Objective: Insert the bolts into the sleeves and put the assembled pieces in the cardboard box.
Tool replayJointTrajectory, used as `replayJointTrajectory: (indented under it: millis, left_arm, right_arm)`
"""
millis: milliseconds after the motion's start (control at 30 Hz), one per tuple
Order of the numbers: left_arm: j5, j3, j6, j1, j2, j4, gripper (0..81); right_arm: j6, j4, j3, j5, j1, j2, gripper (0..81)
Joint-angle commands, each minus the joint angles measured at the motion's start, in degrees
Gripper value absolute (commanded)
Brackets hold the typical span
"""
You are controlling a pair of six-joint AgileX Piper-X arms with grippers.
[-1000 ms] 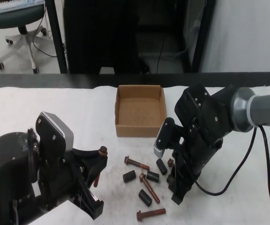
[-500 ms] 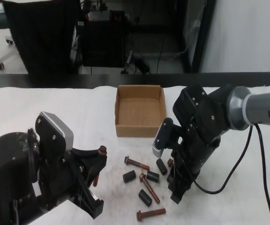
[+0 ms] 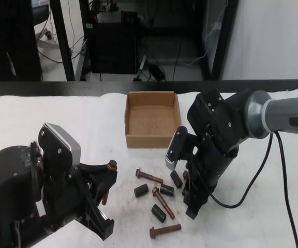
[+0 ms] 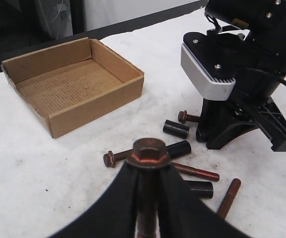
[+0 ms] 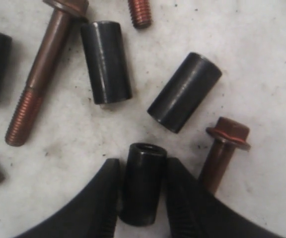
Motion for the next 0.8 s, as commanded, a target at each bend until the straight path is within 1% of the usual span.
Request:
replayJointTrajectory:
  millis: [0,33,100,133,167,400,533,667,767]
  left_arm:
    - [-0.5,-0.2,0.0,0.1,-0.5,-0.7,0.2]
    - [-0.5,-0.2,0.0,0.1,-0.5,-0.7,0.2]
    - [-0.5,-0.2,0.0,0.1,-0.5,-0.7,0.2]
    - [-0.5,-0.2,0.0,0.1,-0.5,-0.7,0.2]
    - [-0.5,-0.2,0.0,0.1,-0.5,-0.7,0.2]
    - [-0.5,-0.2,0.0,0.1,-0.5,-0.7,0.2]
    - [-0.5,-0.2,0.0,0.1,-1.9,-0.7,0.2]
    - [-0.5,-0.2,-0.2,0.1,-5.3,-0.8,0.2]
    - [-0.5,-0.2,-4.6,0.1,-9.3,-2.3,0.2]
  right_arm:
    - [-0.4,-0.1,-0.1,1.2,0.1,1.2,28.6]
    - [-0.4,0.3,-0.2,1.2,0.1,1.2,24.8]
    - [-0.4,0.8,-0.1,1.2,0.1,1.2,13.8]
    - [-0.4,1.0,-0.1,1.2,0.1,1.2,6.4]
    - [-0.4,1.1,-0.1,1.2,0.1,1.2,0.8]
    - [-0.4,1.8,-0.2,1.0,0.1,0.7,0.8]
    - [-0.3,2.3,-0.2,0.7,0.1,-3.7,0.8]
    - [3.4,2.2,-0.2,-6.6,-0.4,-12.6,0.8]
    - [8.5,1.6,0.0,-15.8,-1.7,-20.6,0.8]
